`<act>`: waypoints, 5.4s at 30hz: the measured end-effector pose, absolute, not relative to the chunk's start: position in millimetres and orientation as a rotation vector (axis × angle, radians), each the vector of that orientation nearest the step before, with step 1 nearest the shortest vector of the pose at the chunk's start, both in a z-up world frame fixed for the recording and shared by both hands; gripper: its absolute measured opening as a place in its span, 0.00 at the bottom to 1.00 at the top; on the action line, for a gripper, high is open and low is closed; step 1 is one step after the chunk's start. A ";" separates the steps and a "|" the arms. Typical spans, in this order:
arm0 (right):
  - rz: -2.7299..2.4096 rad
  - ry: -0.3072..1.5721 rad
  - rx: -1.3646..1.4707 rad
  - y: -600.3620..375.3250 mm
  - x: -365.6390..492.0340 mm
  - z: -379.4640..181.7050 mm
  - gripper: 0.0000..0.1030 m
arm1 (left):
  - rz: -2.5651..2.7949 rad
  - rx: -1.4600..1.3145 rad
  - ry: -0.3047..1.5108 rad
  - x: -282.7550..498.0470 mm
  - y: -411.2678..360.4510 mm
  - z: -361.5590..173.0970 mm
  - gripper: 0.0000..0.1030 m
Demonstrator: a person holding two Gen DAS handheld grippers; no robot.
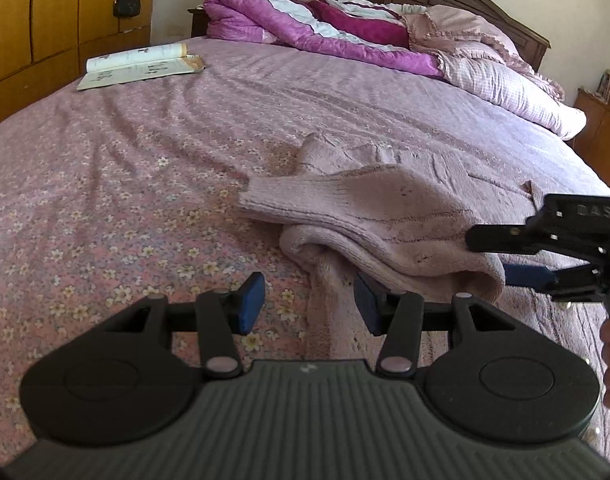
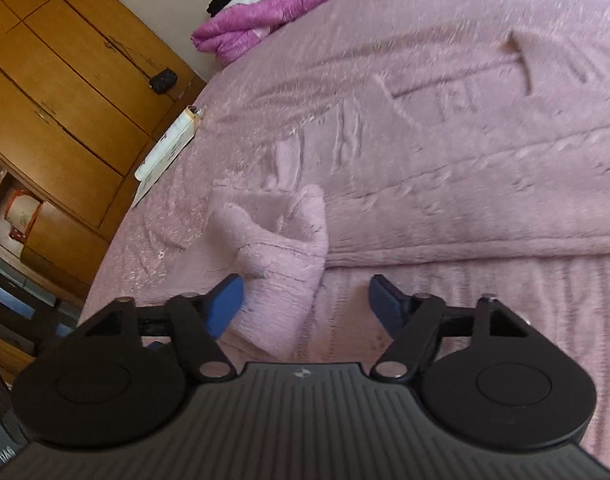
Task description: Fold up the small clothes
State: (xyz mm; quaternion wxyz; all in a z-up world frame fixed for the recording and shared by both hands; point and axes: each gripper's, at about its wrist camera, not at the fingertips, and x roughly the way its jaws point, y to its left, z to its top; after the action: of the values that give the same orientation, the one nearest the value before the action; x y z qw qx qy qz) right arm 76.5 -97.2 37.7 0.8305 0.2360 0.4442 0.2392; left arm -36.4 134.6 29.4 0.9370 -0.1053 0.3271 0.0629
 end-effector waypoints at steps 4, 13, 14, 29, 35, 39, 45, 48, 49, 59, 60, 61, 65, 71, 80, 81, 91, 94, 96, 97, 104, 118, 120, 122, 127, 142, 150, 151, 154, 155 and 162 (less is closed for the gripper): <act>0.551 0.992 0.501 -85.4 84.6 35.2 0.25 | 0.124 -0.208 0.666 -35.0 131.9 28.3 0.50; 0.577 0.776 0.250 -74.5 77.9 103.2 0.12 | 0.164 -0.176 0.659 -16.1 133.0 27.3 0.50; 0.577 0.751 0.229 -77.9 76.8 112.8 0.12 | 0.165 -0.179 0.661 -15.2 134.0 26.7 0.50; 0.345 0.826 0.072 -125.0 88.7 56.0 0.15 | 0.124 -0.127 0.689 -10.3 119.2 14.4 0.51; 0.348 0.822 0.132 -124.9 88.1 45.1 0.32 | 0.124 -0.099 0.693 -14.2 116.1 15.0 0.51; 0.301 0.749 0.044 -109.3 70.9 63.8 0.63 | 0.108 -0.112 0.702 -21.2 121.7 23.8 0.52; 0.383 0.672 -0.020 -75.4 46.0 86.3 0.68 | 0.110 -0.133 0.689 -32.0 132.5 38.3 0.52; 0.463 0.690 -0.001 -57.7 42.3 84.6 0.68 | 0.130 -0.118 0.693 -36.4 136.2 40.2 0.52; 0.482 0.694 -0.001 -51.0 41.2 83.1 0.68 | 0.138 -0.116 0.698 -37.6 138.2 39.7 0.52; 0.557 0.726 -0.073 10.0 41.1 60.1 0.68 | 0.171 -0.156 0.723 -47.7 157.2 32.0 0.52; 0.559 0.729 -0.086 15.0 41.9 57.7 0.68 | 0.173 -0.156 0.724 -48.1 157.7 32.2 0.52; 0.561 0.730 -0.099 20.2 42.2 55.9 0.68 | 0.173 -0.156 0.724 -48.5 158.7 31.9 0.52; 0.547 0.720 -0.119 30.9 49.1 46.4 0.67 | 0.180 -0.162 0.726 -50.0 161.9 31.4 0.52; 0.518 0.690 -0.092 25.2 56.1 40.3 0.18 | 0.169 -0.158 0.708 -51.7 160.8 36.3 0.52; 0.486 0.578 -0.059 -6.5 53.5 71.0 0.08 | 0.122 -0.163 0.676 -40.5 148.2 48.3 0.52; 0.479 0.560 -0.054 -13.4 53.7 77.8 0.08 | 0.115 -0.162 0.672 -38.4 145.9 49.5 0.52; 0.271 0.399 -0.021 -107.8 55.6 126.8 0.07 | 0.030 -0.134 0.640 -16.1 115.2 58.5 0.52; 0.202 0.377 -0.001 -140.1 50.7 128.1 0.07 | 0.015 -0.119 0.642 -9.3 107.3 56.8 0.52; 0.160 0.375 0.019 -162.5 47.4 124.9 0.07 | 0.012 -0.111 0.648 -4.2 102.5 54.5 0.52; 0.132 0.376 0.027 -173.4 45.9 122.0 0.07 | 0.011 -0.109 0.651 -2.0 100.6 52.9 0.52; -0.080 0.422 0.111 -239.0 42.3 85.5 0.07 | 0.023 -0.084 0.689 12.0 90.3 35.6 0.52; -0.181 0.585 0.195 -284.1 34.3 10.7 0.40 | 0.037 -0.077 0.723 18.5 93.2 20.5 0.54; -0.183 0.587 0.193 -279.6 35.3 16.0 0.45 | 0.034 -0.072 0.725 16.0 93.0 22.8 0.53; -0.167 0.587 0.196 -277.2 32.3 24.2 0.46 | 0.029 -0.065 0.722 11.6 93.2 25.5 0.52; -0.087 0.570 0.208 -271.3 4.1 45.5 0.56 | 0.015 -0.015 0.726 -5.0 90.2 35.2 0.52; 0.156 0.569 0.146 -247.3 -104.9 60.4 0.73 | -0.072 0.040 0.756 -74.0 58.5 50.4 0.71; 0.220 0.570 0.062 -240.0 -145.5 55.7 0.81 | -0.179 0.100 0.764 -112.8 35.5 47.9 0.86; 0.231 0.571 0.040 -237.4 -151.5 54.9 0.82 | -0.194 0.115 0.765 -118.3 31.9 47.2 0.86; 0.259 0.578 -0.014 -233.1 -163.1 51.3 0.82 | -0.217 0.185 0.770 -132.7 19.1 43.9 0.86; 0.267 0.585 -0.024 -232.5 -165.8 50.3 0.82 | -0.225 0.207 0.771 -137.3 15.4 42.7 0.86; 0.318 0.593 -0.139 -226.7 -190.3 47.1 0.84 | -0.327 0.349 0.801 -166.5 -8.8 27.9 0.87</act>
State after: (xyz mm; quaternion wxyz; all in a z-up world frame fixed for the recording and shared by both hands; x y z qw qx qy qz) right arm -190.3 -226.7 47.1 0.9416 -0.0681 0.2907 0.1558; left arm -166.5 -8.8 27.9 0.8932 0.1680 0.3862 -0.1576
